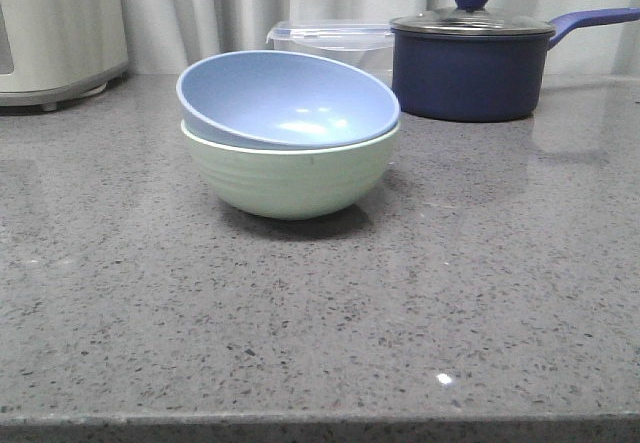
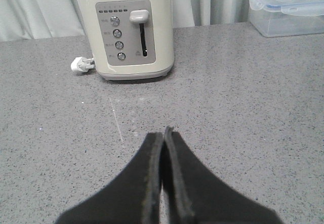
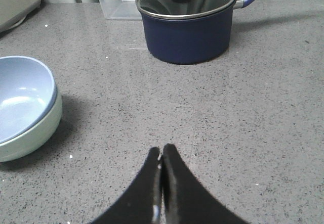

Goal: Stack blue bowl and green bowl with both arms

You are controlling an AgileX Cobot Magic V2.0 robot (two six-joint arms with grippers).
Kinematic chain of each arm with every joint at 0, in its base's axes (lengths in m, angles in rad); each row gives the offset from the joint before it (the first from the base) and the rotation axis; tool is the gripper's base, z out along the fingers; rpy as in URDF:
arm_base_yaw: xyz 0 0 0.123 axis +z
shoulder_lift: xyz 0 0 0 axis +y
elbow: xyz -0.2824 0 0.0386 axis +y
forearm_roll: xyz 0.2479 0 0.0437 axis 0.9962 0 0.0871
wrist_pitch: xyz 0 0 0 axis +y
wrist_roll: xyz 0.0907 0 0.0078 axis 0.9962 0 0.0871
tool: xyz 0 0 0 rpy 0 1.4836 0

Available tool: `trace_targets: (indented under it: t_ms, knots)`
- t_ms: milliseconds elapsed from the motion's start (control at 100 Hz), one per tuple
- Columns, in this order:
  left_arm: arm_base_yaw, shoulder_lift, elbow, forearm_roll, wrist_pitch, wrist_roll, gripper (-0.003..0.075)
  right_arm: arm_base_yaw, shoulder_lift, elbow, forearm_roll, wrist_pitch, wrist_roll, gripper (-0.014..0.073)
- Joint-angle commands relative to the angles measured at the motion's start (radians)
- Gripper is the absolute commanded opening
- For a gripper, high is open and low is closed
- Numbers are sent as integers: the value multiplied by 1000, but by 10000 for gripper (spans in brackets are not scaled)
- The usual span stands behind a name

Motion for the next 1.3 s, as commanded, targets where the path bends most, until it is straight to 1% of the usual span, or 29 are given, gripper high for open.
trace_targets:
  t_ms: [0, 910, 1090, 1210, 1290]
  knots:
    - [2, 3, -25, -2, -89, 0, -20, -5, 3, -26, -11, -66, -1, -63]
    - [2, 3, -5, -2, -90, 0, -20, -5, 3, -26, -11, -67, -1, -63]
    - [2, -58, 76, -1, -103, 0, -20, -5, 3, -26, -11, -67, -1, -63]
    - [2, -133, 169, 13, -172, 0, -20, -5, 3, -26, -11, -67, -1, -63]
    - [2, -196, 241, 25, -245, 0, -20, -5, 3, -26, -11, -67, -1, -63]
